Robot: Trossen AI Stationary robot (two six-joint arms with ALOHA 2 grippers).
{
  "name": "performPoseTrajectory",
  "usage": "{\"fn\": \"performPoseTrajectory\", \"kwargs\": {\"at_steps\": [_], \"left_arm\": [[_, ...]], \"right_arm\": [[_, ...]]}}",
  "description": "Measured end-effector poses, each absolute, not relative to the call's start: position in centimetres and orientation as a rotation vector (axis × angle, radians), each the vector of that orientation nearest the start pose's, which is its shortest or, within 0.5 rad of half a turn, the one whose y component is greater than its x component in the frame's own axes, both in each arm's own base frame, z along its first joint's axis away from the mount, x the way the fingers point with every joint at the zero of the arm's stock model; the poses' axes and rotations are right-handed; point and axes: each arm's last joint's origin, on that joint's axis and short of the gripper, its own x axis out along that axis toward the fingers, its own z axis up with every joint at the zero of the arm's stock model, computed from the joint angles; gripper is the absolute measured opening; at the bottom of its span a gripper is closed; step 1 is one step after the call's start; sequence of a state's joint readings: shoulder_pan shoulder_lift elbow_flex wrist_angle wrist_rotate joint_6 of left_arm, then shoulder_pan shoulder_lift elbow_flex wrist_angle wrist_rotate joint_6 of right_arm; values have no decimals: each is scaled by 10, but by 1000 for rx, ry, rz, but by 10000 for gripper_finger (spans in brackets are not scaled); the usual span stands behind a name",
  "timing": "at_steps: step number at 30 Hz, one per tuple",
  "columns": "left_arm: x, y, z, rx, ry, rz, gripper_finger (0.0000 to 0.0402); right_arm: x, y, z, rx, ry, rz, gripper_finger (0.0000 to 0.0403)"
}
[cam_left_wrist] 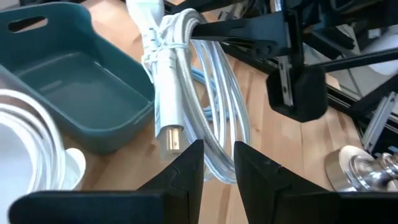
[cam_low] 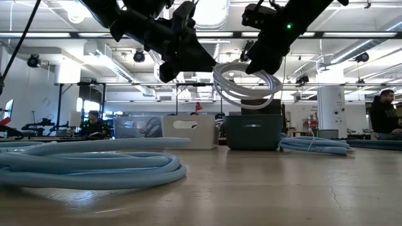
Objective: Pick & Place USB Port
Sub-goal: Put the white HDMI cable into the white bin
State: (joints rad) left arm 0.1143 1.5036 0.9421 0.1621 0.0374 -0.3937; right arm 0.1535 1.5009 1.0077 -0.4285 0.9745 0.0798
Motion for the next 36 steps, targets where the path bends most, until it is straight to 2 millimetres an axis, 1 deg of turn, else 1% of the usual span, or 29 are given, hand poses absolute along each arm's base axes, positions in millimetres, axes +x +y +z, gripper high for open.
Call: {"fn": "performPoseTrajectory", "kwargs": {"at_steps": [4, 13, 23, 27, 30, 33, 36], "left_arm": [[329, 37, 250, -438, 375, 171, 94], [328, 40, 249, -439, 356, 284, 94], [328, 41, 249, -412, 353, 310, 93], [327, 44, 249, -380, 334, 389, 74], [326, 45, 249, -349, 334, 434, 48], [326, 47, 248, -328, 337, 463, 22], [326, 47, 247, -320, 344, 466, 16]], "right_arm": [[299, 22, 239, -420, 737, -793, 48], [304, 22, 243, -386, 669, -805, 49], [304, 23, 243, -377, 665, -798, 50], [305, 23, 244, -345, 652, -789, 50], [306, 24, 244, -289, 637, -762, 50], [307, 24, 244, -271, 630, -748, 50], [308, 25, 245, -267, 625, -746, 50]]}}
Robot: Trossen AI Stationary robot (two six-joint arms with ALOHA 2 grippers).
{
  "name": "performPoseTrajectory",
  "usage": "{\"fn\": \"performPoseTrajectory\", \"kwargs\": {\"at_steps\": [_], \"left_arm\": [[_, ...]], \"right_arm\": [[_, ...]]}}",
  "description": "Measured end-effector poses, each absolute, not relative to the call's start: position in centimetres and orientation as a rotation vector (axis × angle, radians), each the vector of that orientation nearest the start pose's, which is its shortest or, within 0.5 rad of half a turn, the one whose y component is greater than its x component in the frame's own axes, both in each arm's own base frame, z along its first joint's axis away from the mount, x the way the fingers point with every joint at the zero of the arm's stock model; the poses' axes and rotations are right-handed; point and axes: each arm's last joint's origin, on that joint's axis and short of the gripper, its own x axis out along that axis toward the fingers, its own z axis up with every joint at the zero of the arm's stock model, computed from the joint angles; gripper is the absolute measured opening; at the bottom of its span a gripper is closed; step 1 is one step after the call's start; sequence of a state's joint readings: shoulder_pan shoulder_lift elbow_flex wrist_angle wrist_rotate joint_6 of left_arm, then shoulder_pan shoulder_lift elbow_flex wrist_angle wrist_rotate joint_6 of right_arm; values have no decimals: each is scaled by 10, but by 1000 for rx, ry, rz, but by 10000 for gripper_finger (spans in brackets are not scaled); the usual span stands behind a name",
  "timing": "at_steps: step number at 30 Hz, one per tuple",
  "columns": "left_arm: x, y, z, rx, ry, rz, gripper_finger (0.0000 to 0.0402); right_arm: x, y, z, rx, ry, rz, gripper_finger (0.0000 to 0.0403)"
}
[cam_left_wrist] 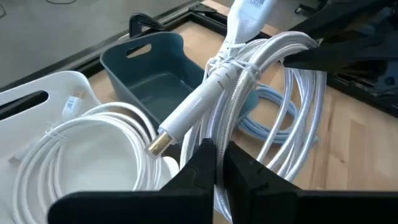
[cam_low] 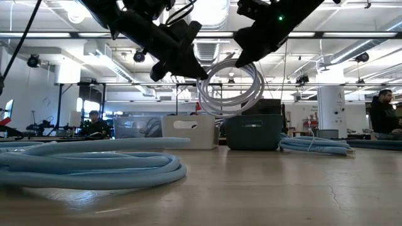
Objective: Pick & Place USB Port
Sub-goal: Put the white HDMI cable into the white bin
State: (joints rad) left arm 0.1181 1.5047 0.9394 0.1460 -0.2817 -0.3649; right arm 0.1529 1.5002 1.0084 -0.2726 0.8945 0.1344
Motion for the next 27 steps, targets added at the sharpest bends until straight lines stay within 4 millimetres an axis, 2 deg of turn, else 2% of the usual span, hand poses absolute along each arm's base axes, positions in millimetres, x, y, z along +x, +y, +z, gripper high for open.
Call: {"fn": "performPoseTrajectory", "kwargs": {"at_steps": [15, 27], "left_arm": [[325, 47, 246, -299, 356, 464, 19], [325, 46, 247, -294, 347, 468, 19]], "right_arm": [[307, 24, 244, -326, 656, -722, 54], [306, 24, 241, -367, 697, -700, 138]]}}
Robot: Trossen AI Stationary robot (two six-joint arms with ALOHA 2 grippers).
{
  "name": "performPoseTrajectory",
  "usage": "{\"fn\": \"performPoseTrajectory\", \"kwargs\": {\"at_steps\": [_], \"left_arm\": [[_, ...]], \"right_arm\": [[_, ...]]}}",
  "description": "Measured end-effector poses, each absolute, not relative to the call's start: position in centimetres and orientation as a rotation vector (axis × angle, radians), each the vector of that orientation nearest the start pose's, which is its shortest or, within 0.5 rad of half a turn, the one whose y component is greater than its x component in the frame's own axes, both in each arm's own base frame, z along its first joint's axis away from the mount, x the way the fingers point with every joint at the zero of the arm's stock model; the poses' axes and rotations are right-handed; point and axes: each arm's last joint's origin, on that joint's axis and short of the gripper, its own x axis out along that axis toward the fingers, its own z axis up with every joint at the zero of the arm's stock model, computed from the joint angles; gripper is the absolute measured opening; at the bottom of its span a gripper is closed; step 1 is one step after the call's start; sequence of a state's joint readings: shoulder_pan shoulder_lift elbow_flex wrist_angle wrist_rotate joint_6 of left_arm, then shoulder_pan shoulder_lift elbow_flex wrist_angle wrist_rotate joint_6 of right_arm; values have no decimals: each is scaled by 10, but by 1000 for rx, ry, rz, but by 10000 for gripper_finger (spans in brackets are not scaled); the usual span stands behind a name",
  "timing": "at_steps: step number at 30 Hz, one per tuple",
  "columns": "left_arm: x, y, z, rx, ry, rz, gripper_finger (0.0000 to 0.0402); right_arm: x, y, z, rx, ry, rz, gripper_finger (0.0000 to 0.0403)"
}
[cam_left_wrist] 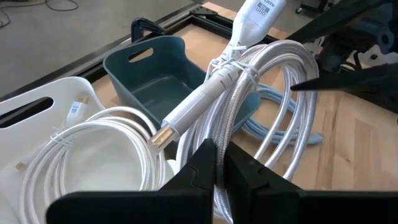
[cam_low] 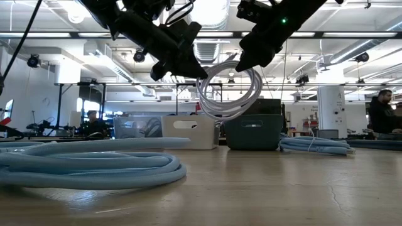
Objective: Pick & Place USB Port
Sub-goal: Put the white HDMI cable into the white bin
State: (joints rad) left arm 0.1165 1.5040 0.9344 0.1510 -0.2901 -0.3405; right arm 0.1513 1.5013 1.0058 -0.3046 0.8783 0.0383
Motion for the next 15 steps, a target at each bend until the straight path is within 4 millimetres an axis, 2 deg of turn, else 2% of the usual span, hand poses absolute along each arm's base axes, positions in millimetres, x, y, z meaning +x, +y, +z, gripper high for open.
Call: {"fn": "performPoseTrajectory", "kwargs": {"at_steps": [8, 15], "left_arm": [[325, 47, 247, -293, 344, 471, 19], [324, 47, 246, -284, 352, 493, 19]], "right_arm": [[303, 26, 245, -403, 700, -686, 176], [287, 38, 265, -400, 651, -649, 182]]}}
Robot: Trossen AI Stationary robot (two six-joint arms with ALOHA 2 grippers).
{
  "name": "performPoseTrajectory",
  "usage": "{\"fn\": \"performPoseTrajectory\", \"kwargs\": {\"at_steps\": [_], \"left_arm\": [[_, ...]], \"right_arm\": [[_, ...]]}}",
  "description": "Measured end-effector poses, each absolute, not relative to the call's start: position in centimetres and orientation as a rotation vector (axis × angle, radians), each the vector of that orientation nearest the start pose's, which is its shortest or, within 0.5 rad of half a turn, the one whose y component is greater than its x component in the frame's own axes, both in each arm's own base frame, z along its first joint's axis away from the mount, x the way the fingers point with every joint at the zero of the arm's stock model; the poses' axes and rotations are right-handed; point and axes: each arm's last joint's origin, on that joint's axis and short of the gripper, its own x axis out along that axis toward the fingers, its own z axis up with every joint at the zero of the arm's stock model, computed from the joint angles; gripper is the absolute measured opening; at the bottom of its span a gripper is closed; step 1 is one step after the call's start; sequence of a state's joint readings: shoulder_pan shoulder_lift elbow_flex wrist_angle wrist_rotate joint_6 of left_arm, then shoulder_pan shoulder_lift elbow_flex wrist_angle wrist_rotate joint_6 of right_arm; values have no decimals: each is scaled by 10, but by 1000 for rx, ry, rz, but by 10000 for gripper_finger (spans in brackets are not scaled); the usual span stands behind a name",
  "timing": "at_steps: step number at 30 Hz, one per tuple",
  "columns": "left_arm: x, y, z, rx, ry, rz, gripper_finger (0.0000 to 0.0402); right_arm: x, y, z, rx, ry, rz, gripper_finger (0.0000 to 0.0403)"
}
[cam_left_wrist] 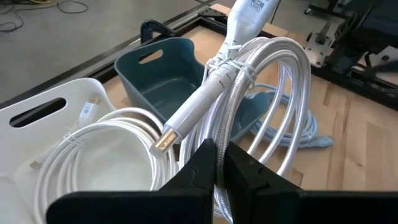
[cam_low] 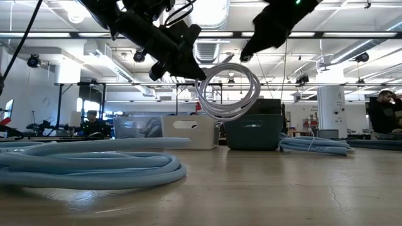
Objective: Pick & Place USB Port
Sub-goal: Put the white HDMI cable into the white bin
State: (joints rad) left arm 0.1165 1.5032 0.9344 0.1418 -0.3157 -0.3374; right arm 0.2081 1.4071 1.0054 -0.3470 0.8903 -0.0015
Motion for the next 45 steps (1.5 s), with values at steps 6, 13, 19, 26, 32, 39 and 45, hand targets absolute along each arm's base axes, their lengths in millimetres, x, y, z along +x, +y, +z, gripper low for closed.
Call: {"fn": "performPoseTrajectory", "kwargs": {"at_steps": [6, 13, 19, 26, 32, 39, 45], "left_arm": [[322, 47, 248, -284, 352, 492, 19], [308, 53, 278, -297, 319, 503, 21], [293, 75, 294, -336, 336, 585, 21], [289, 122, 270, -451, 451, 553, 22], [291, 157, 238, -520, 537, 578, 22], [292, 173, 214, -539, 610, 620, 34], [293, 174, 209, -456, 650, 600, 54]], "right_arm": [[262, 41, 284, -319, 619, -650, 183], [238, 36, 289, -229, 647, -693, 176], [237, 36, 288, -227, 653, -695, 169], [238, 36, 287, -230, 657, -695, 166], [238, 36, 287, -230, 656, -695, 166], [238, 36, 287, -237, 660, -692, 166], [238, 36, 287, -237, 660, -692, 166]]}}
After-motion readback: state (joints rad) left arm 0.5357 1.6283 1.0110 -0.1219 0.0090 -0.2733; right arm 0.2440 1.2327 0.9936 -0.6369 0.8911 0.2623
